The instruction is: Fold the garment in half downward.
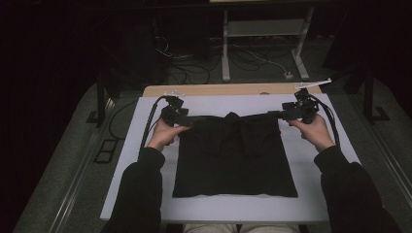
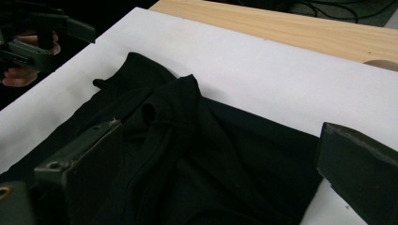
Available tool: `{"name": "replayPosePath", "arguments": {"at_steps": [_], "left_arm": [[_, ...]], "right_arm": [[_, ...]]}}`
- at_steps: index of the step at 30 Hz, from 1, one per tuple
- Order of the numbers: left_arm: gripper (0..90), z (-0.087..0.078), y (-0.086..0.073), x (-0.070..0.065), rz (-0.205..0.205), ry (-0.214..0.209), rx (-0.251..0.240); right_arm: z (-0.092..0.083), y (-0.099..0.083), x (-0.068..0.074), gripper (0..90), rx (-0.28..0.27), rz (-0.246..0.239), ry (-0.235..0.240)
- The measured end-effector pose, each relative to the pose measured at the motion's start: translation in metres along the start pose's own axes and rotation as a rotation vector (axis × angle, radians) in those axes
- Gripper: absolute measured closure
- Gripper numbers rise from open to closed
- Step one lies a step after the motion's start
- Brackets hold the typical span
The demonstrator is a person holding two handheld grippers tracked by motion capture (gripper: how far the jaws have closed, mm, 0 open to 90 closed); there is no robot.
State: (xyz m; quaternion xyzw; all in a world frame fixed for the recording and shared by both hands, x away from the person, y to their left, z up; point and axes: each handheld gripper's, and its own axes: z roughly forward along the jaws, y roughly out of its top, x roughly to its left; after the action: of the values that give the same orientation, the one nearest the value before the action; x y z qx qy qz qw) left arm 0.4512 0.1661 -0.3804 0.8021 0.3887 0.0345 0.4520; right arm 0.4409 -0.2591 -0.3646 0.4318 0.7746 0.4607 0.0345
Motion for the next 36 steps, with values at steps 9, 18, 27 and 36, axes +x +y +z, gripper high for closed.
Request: {"name": "replayPosePath", "arguments": {"at_steps": [9,18,27,36], "left_arm": [[0.0,0.009,-0.003,-0.002,0.002,-0.013,0.020],[0.0,0.020,-0.007,-0.003,0.002,-0.030,0.048],[0.0,0.032,-0.009,-0.005,-0.007,-0.044,0.046],[2.7,0.044,-0.012,-0.004,-0.034,-0.055,0.036]], "right_arm": [[0.015,-0.003,0.006,1.2,0.025,-0.008,0.021],[0.030,-0.006,0.011,1.2,0.054,-0.024,0.034],[0.040,-0.010,0.015,1.2,0.071,-0.032,0.051],[0.050,-0.008,0.020,5.6,0.057,-0.045,0.058]]}}
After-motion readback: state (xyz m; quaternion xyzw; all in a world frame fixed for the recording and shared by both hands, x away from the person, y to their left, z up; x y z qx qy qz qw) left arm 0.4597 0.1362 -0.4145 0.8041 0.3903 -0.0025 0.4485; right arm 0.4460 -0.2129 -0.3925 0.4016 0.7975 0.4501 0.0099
